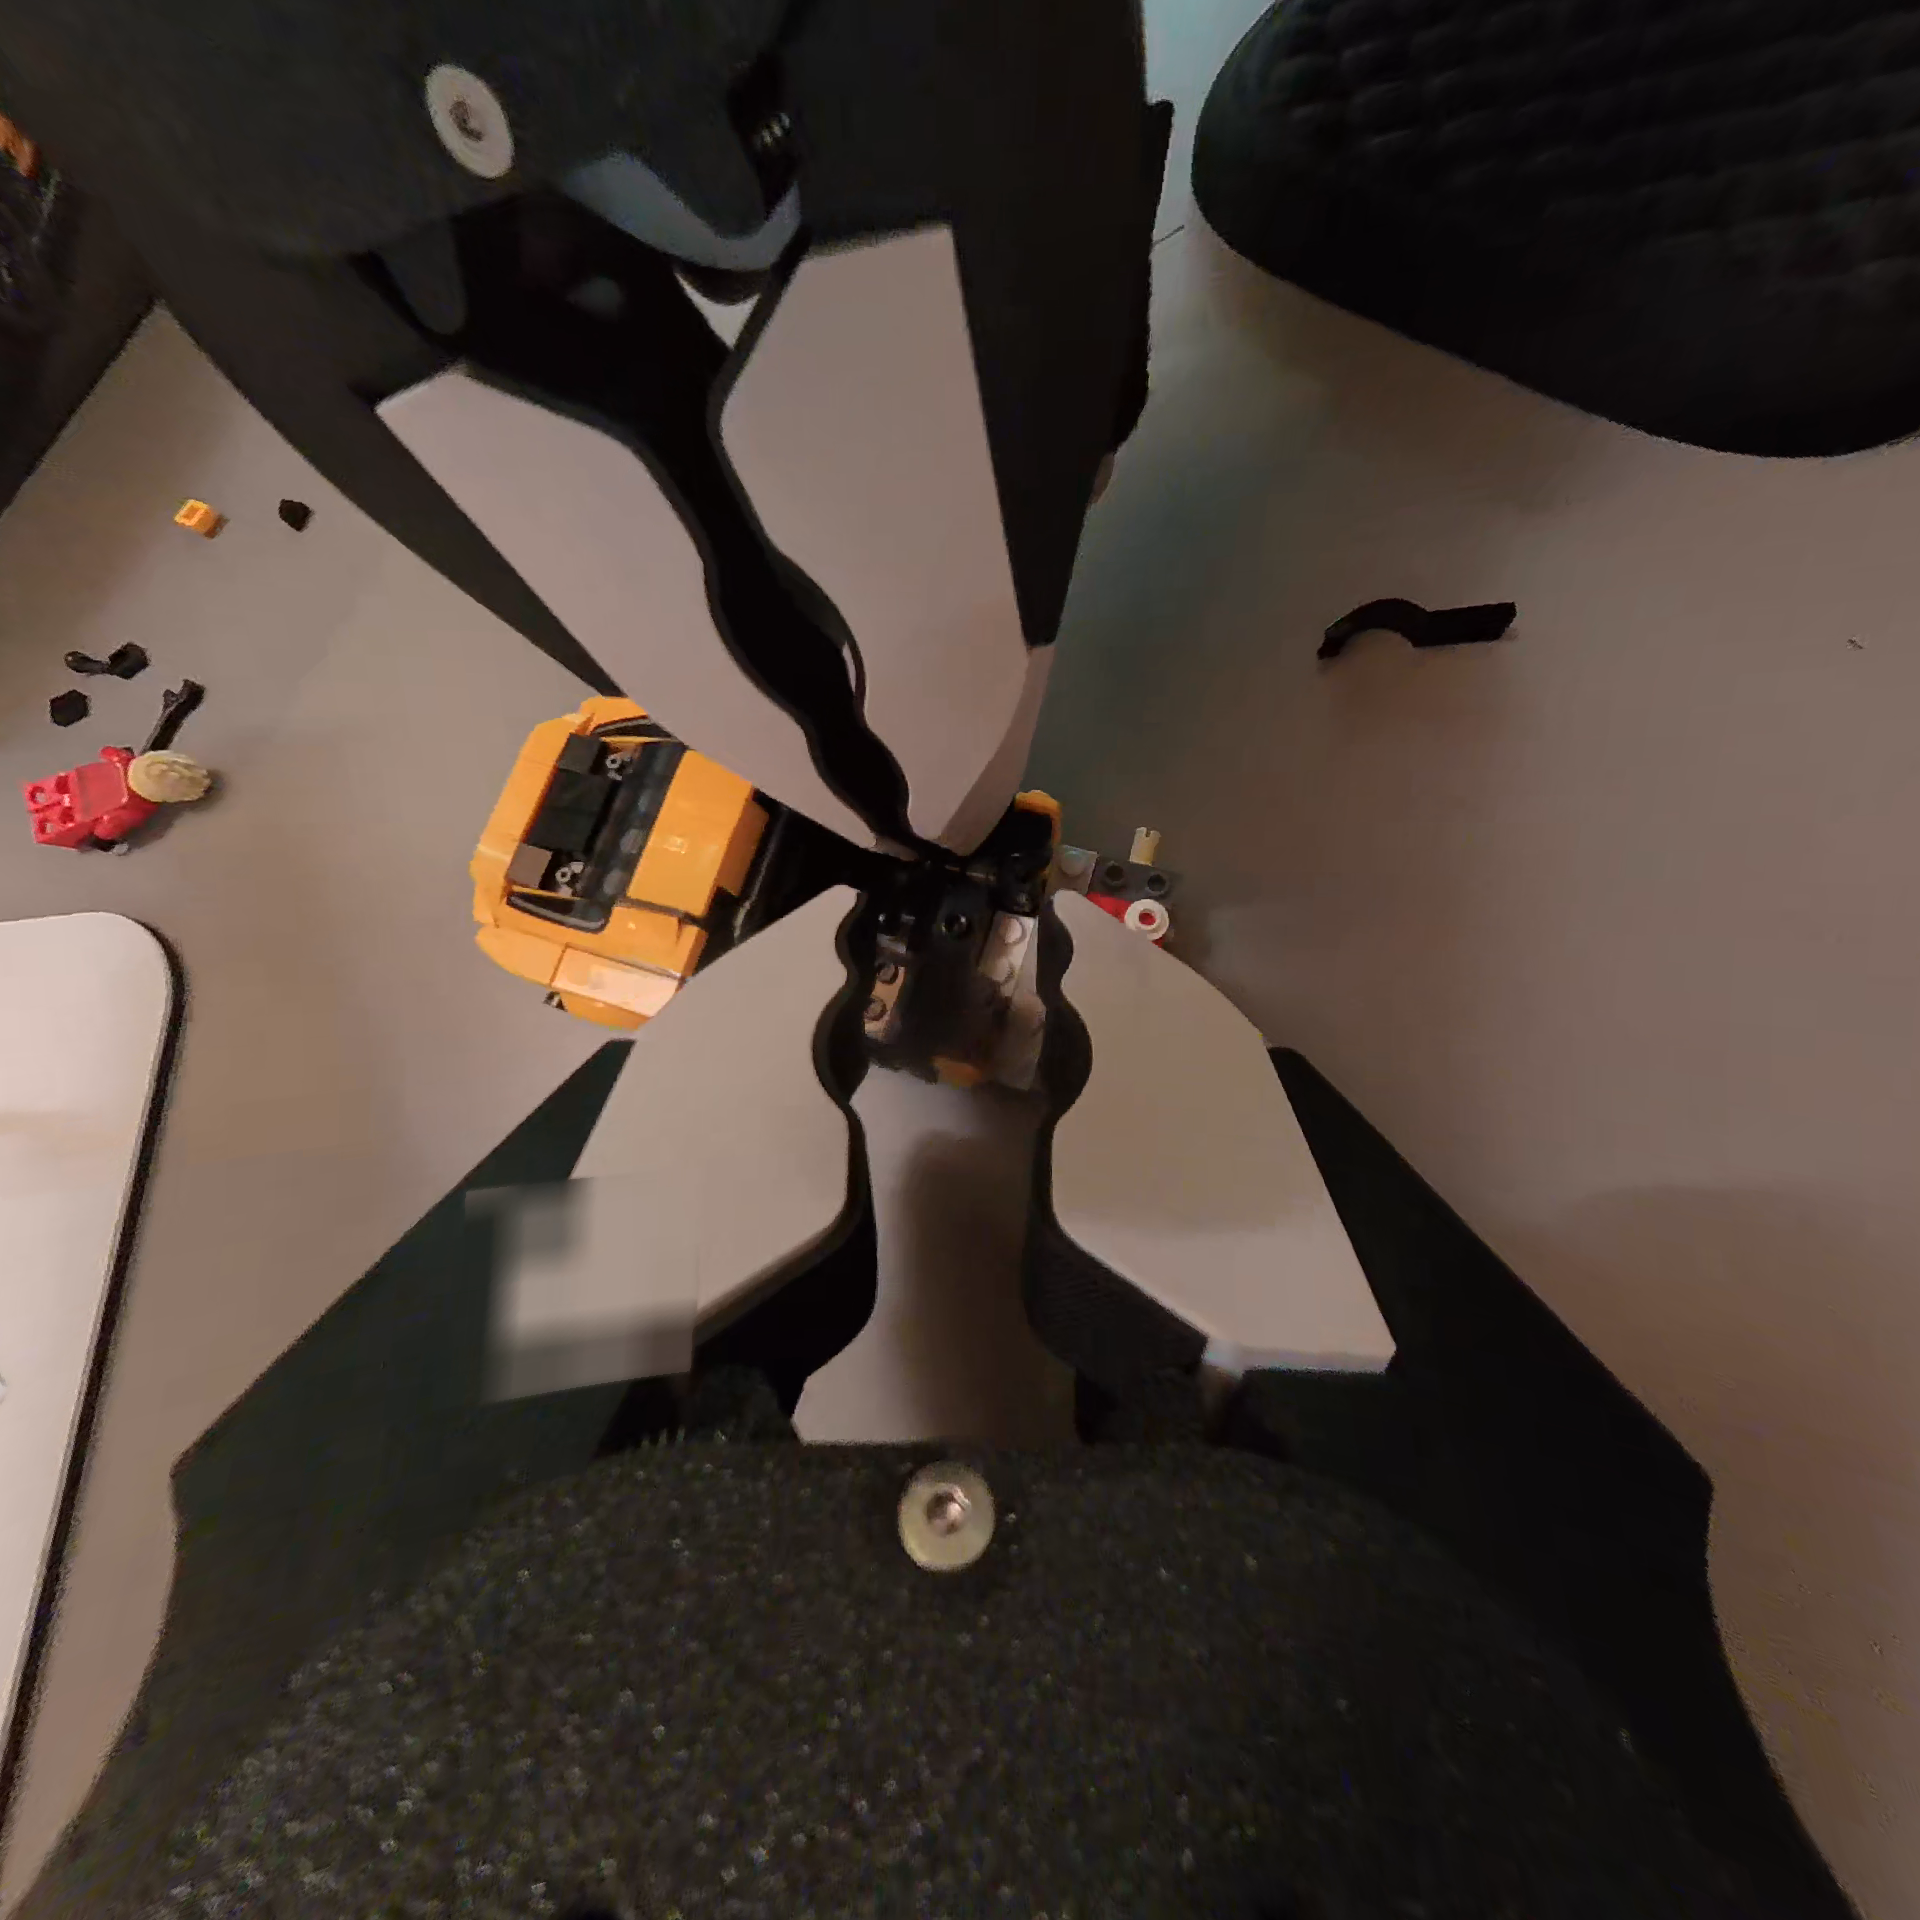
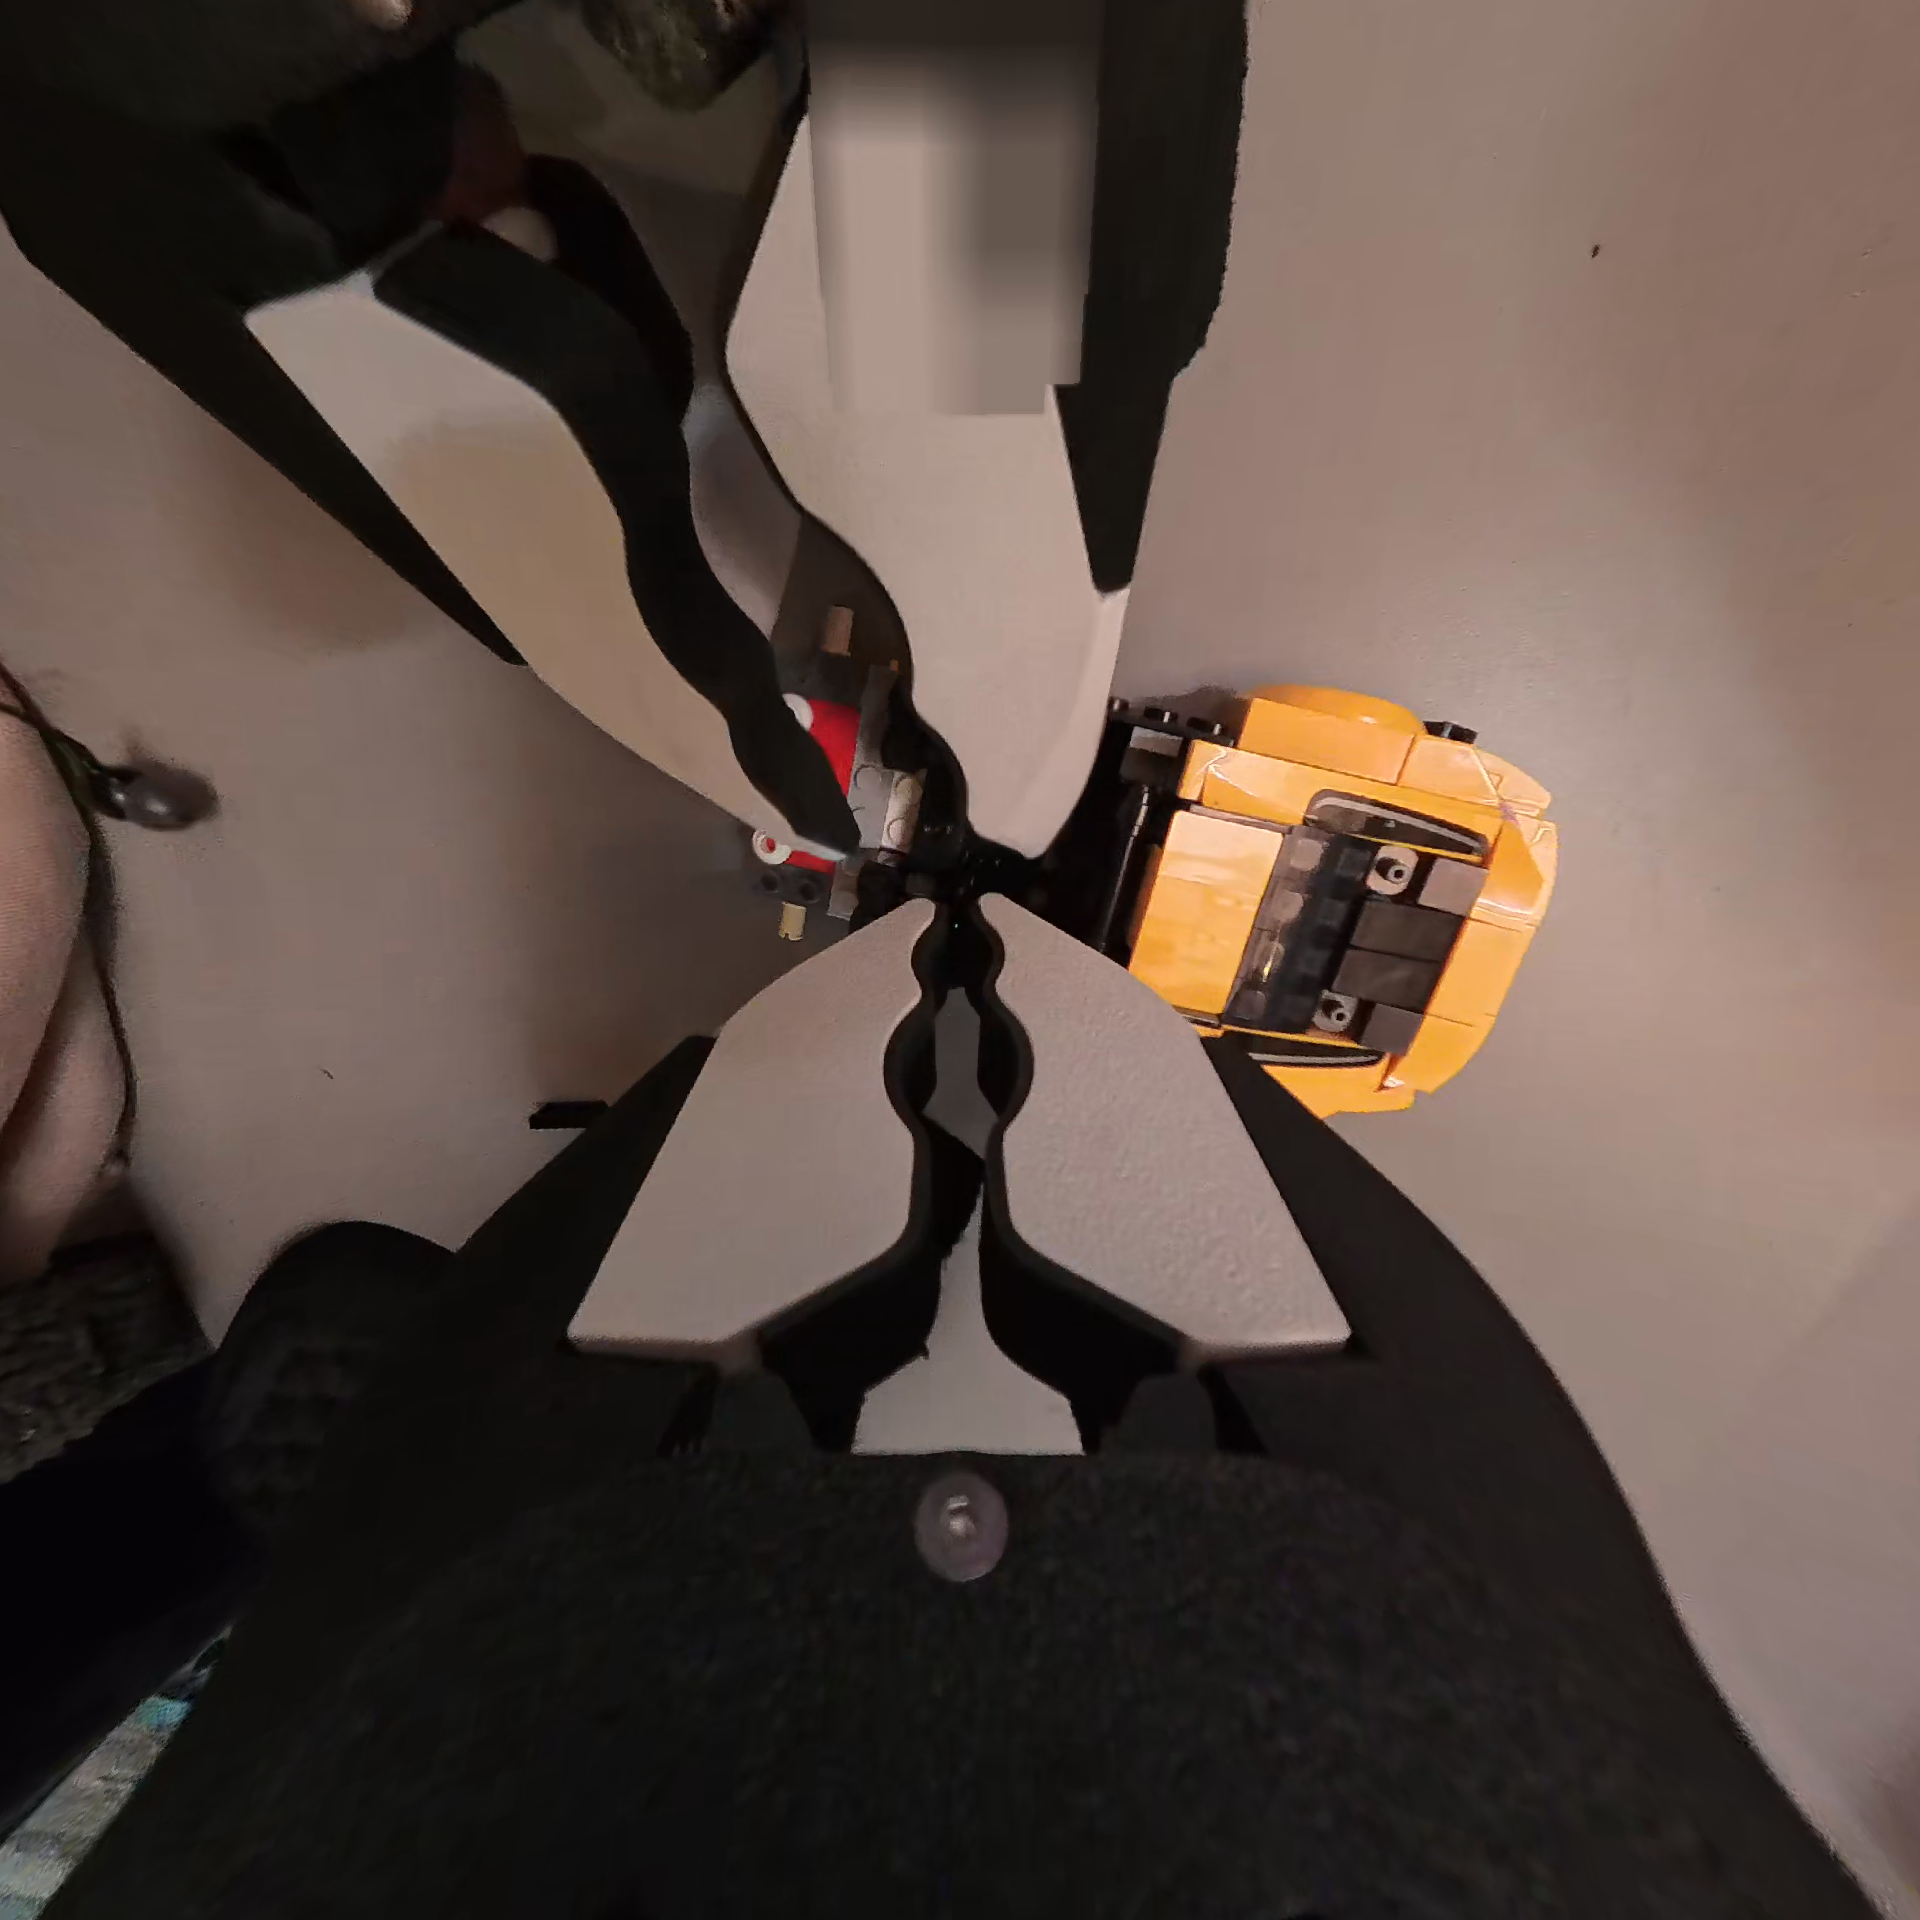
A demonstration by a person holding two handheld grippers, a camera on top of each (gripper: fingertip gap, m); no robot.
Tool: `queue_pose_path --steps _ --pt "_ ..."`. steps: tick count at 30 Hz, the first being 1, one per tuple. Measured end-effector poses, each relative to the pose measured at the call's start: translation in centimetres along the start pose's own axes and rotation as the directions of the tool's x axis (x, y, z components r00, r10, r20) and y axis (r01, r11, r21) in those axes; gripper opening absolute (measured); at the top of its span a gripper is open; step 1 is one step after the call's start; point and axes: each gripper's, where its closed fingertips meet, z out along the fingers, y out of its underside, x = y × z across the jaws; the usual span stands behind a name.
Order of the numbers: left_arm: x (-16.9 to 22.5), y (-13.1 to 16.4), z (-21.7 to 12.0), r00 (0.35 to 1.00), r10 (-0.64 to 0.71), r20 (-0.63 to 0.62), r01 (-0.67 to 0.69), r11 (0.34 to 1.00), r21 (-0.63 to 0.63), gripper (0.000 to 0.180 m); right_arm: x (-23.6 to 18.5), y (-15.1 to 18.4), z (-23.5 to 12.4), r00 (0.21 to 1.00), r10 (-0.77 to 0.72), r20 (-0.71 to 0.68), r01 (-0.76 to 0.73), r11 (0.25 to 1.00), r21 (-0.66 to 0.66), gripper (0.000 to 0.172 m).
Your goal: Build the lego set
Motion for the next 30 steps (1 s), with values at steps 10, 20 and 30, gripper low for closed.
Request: queue_pose_path --steps 10,20,30 --pt "0.4 0.2 0.7 1.0 0.02 -0.023 -0.021 0.999 -0.027 0.028 -0.5 -0.1 0.1 0.998 -0.011 0.065 0.009 0.999 0.039 0.002" --pt "1.4 0.2 0.9 0.986 0.046 -0.159 -0.064 0.992 -0.111 0.025 -1.1 -0.1 0.1 0.992 -0.003 0.124 -0.01 0.994 0.107 0.002" --pt "1.5 0.2 1.1 0.971 0.036 -0.235 -0.084 0.976 -0.2 0.025 -1.1 0.3 0.0 0.988 -0.004 0.153 -0.021 0.987 0.162 0.002"
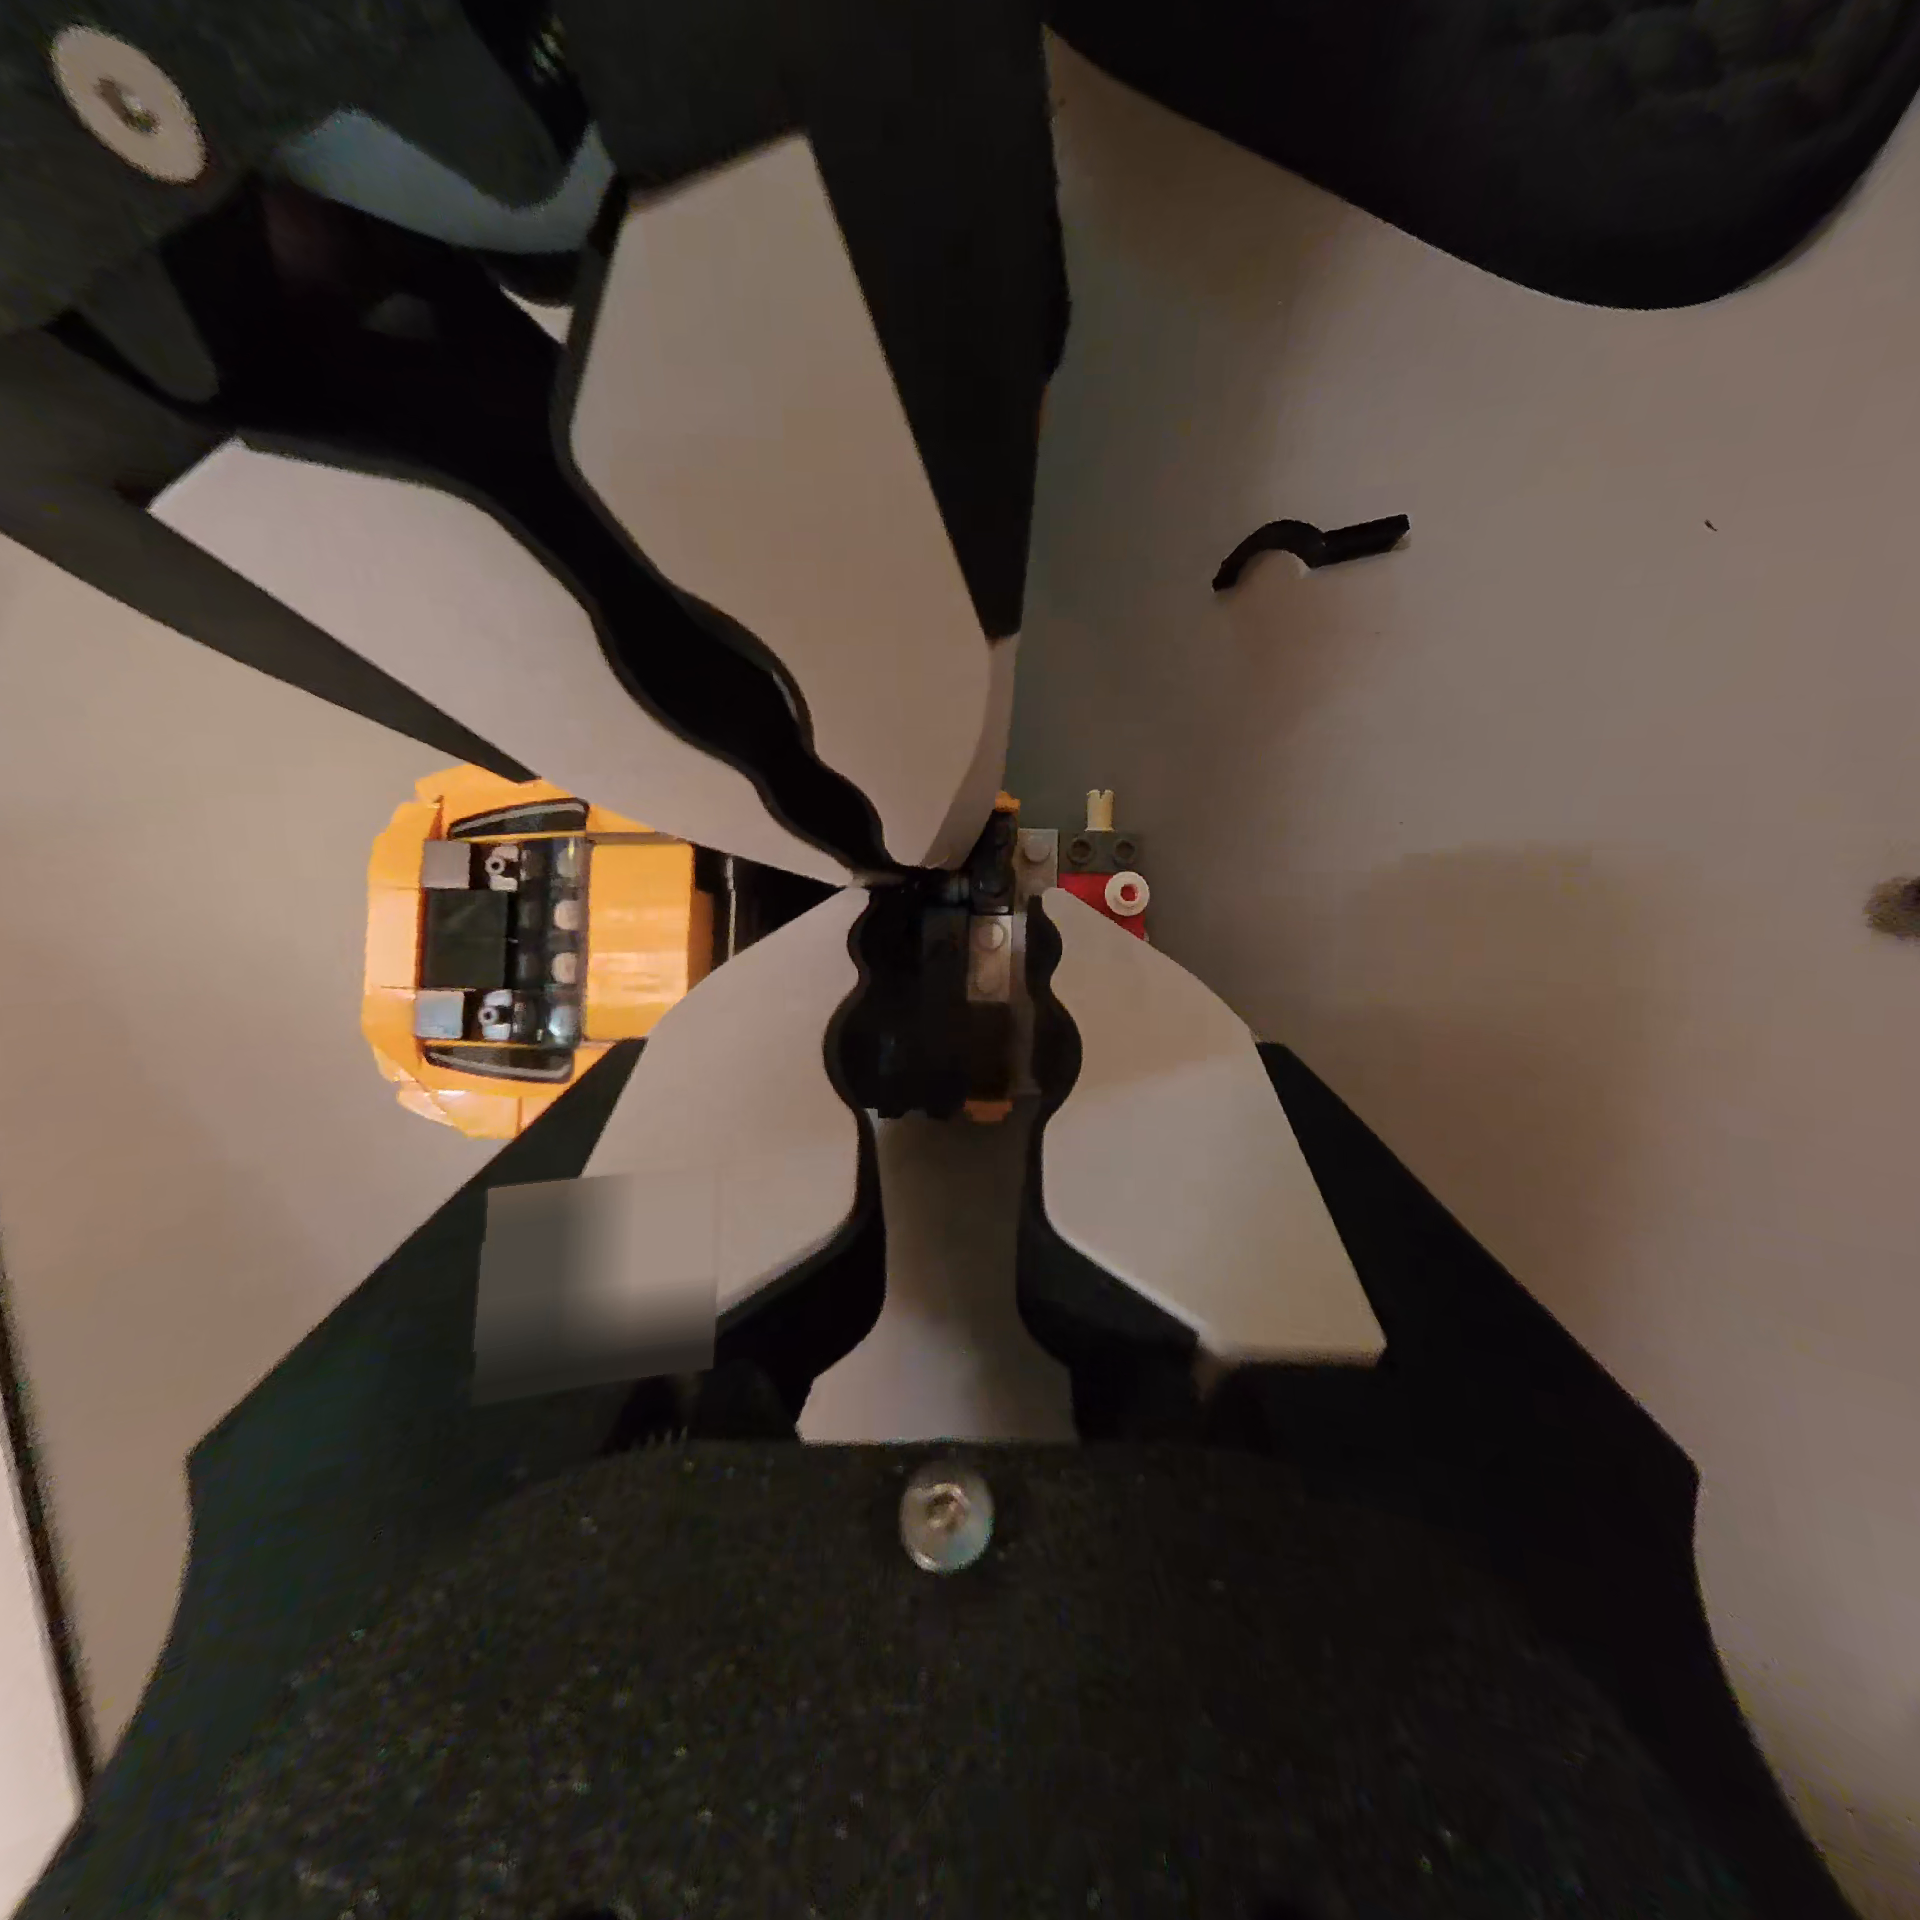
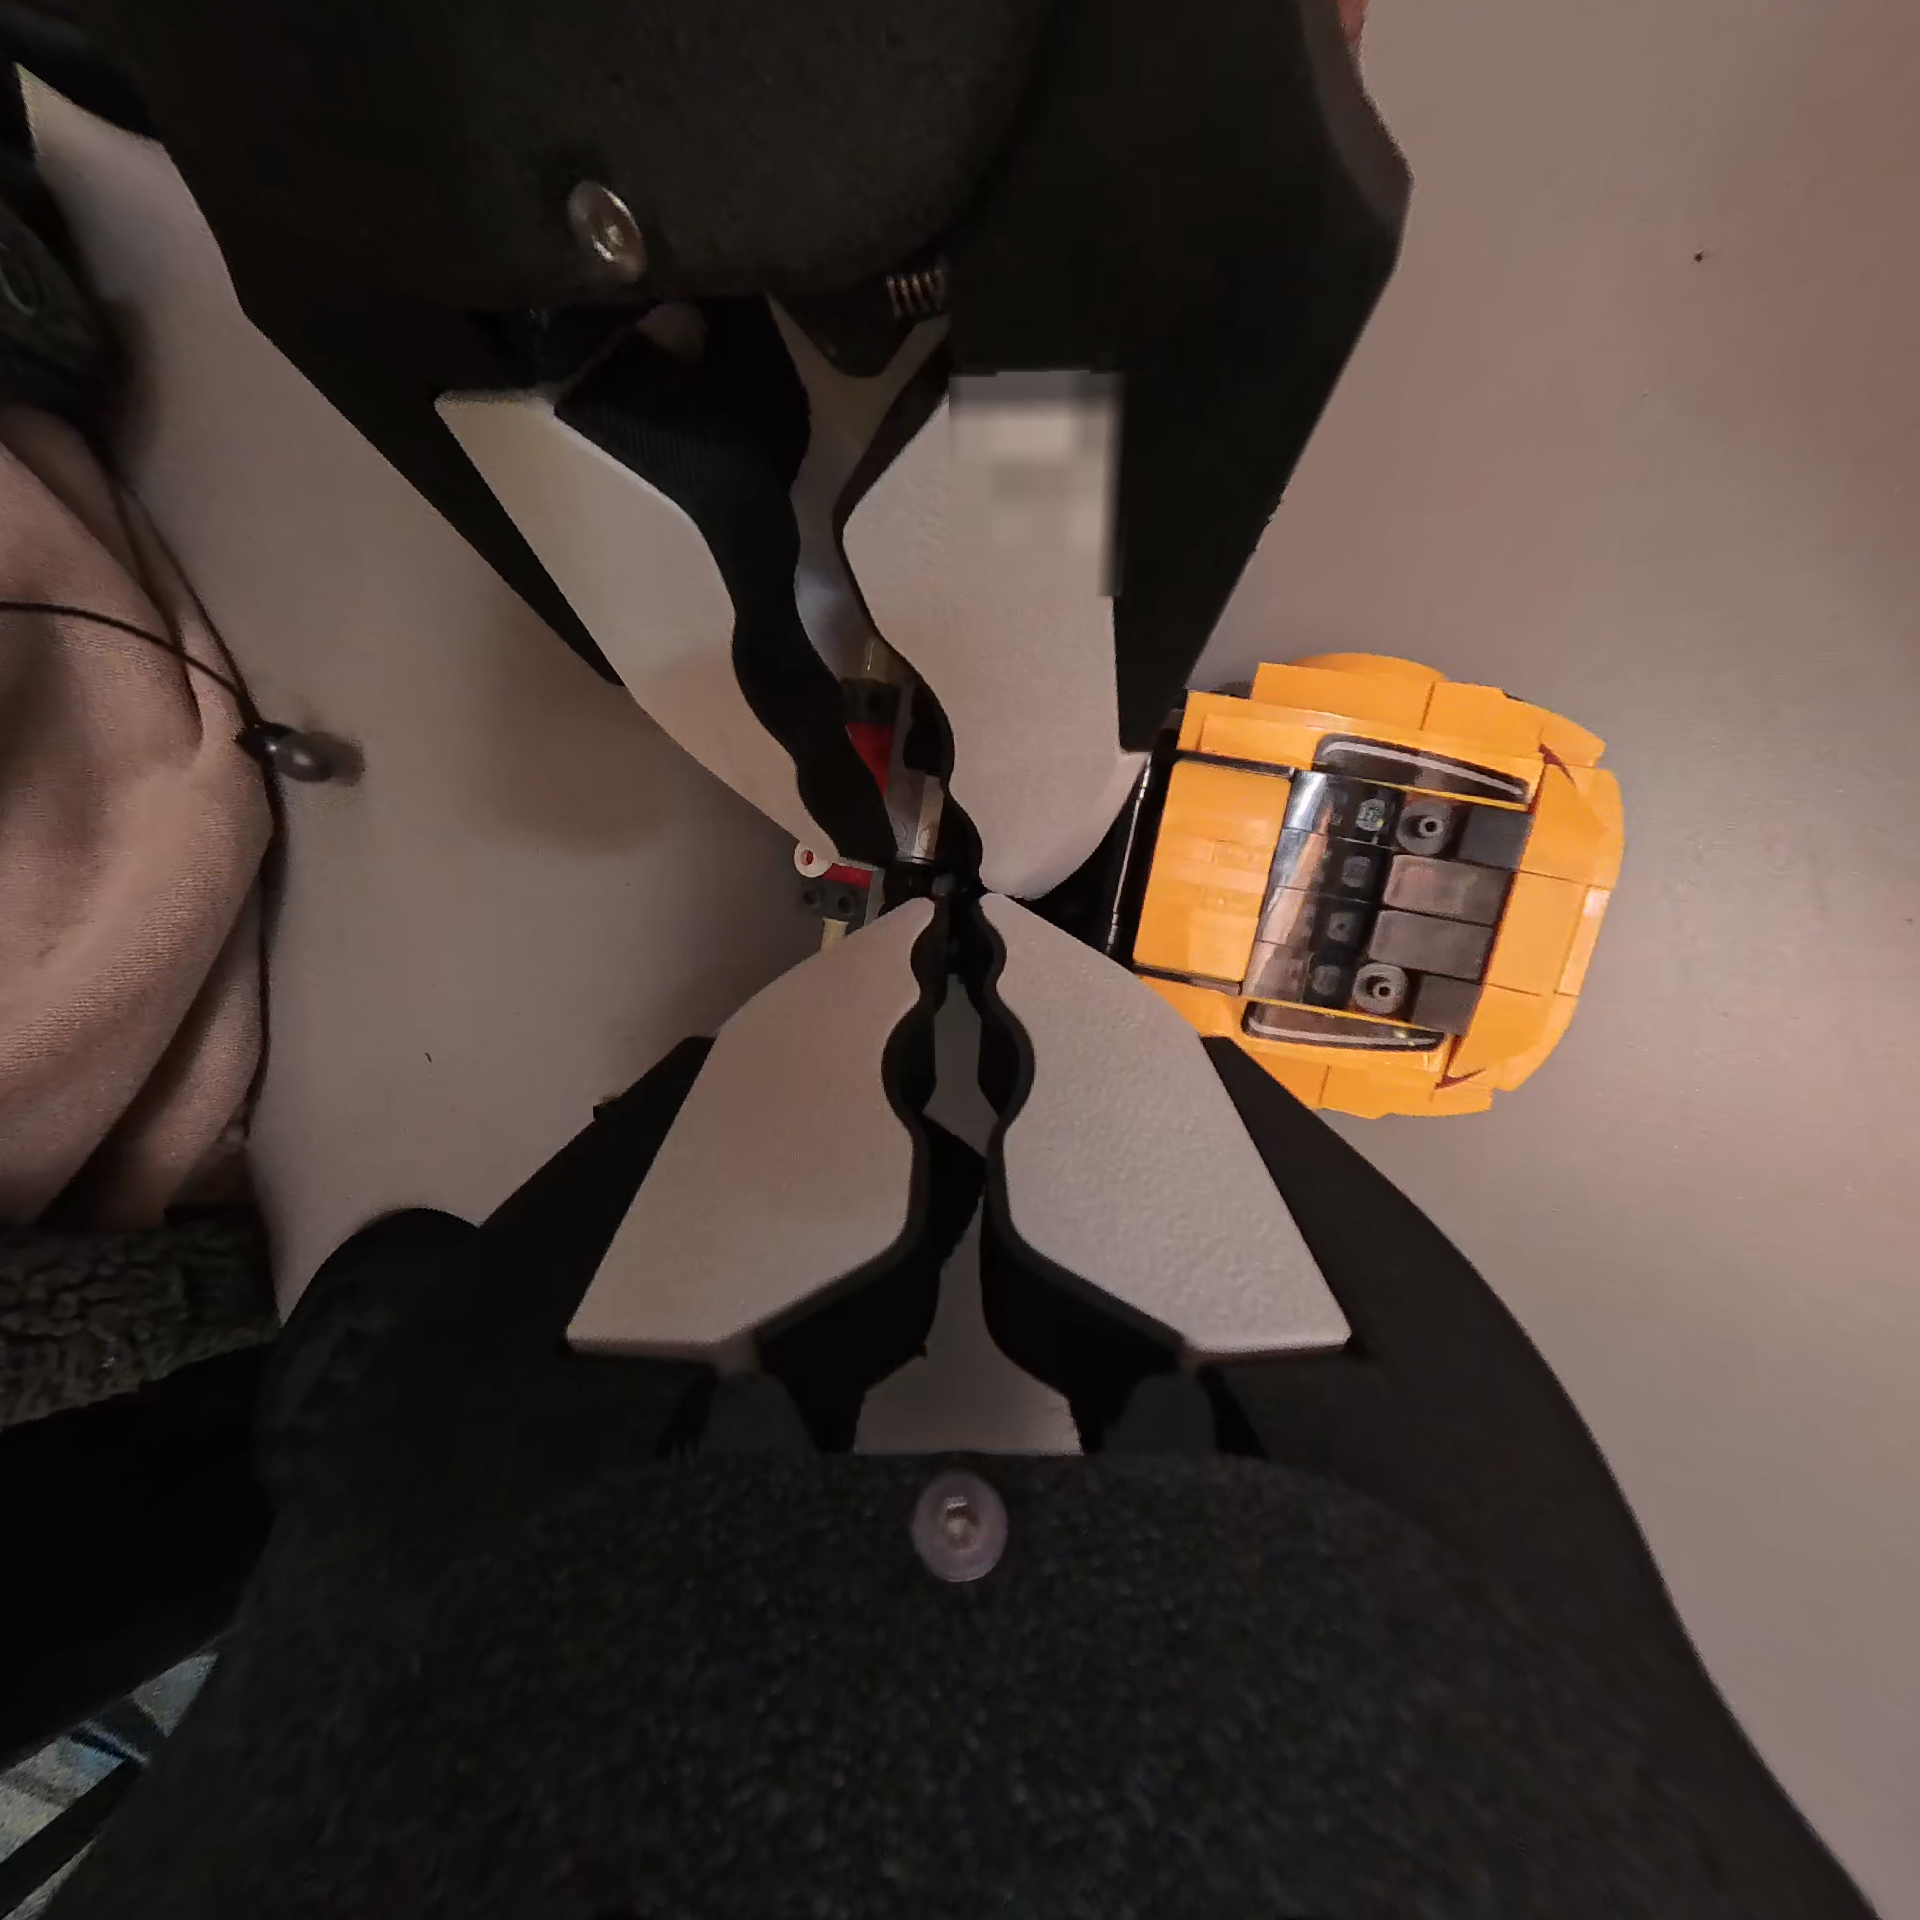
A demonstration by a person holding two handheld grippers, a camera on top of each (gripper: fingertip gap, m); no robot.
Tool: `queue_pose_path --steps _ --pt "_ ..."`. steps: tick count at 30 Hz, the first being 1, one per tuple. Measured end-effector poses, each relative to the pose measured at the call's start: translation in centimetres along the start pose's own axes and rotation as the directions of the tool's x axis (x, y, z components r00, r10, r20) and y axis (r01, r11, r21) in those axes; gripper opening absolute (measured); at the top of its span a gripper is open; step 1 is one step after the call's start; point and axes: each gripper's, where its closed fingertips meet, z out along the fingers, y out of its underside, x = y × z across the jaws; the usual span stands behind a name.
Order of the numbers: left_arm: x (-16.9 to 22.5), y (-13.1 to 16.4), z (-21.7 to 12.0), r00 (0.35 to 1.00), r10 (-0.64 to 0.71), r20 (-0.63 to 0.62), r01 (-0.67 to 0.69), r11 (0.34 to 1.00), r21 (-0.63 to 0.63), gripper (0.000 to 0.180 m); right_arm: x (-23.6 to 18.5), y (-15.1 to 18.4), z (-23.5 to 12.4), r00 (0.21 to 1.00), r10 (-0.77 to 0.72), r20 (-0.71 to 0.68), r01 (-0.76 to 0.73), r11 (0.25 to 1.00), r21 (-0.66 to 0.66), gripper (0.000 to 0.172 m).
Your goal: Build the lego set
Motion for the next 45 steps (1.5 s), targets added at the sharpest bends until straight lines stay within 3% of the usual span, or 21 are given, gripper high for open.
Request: queue_pose_path --steps 16,45 --pt "0.2 0.26 -0.01 0.999 0.007 -0.032 -0.01 0.997 -0.076 0.022 -0.15 -0.14 -0.24 1.0 0.027 0.012 -0.028 0.999 0.033 0.003" --pt "0.27 0.31 -0.07 0.999 0.021 -0.048 -0.025 0.997 -0.078 0.022 0.03 -0.18 -0.11 0.997 0.051 -0.054 -0.047 0.996 0.076 0.001"
